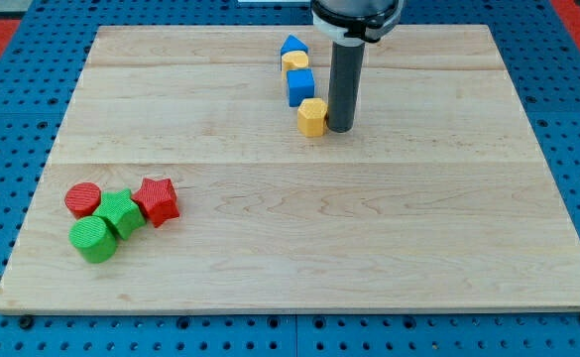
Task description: Slide the red circle above to the red star
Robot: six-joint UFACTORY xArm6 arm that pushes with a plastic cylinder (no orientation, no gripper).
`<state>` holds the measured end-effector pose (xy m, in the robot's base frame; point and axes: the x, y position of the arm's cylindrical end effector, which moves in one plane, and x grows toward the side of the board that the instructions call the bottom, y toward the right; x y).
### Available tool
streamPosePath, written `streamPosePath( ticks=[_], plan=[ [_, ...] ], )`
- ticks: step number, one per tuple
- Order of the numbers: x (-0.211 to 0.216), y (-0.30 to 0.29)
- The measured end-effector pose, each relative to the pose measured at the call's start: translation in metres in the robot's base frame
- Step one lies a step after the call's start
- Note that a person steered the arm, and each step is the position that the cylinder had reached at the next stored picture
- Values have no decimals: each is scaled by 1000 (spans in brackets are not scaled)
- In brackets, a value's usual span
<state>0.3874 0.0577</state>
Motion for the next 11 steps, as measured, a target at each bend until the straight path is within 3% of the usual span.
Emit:
streamPosePath(
  ticks=[2,3,5,6,7,9,10,11],
  plan=[
    [11,-25],
    [88,-74],
    [111,-81],
    [202,-108],
    [231,-155],
    [199,-313],
    [194,-361],
    [131,-357]
  ],
)
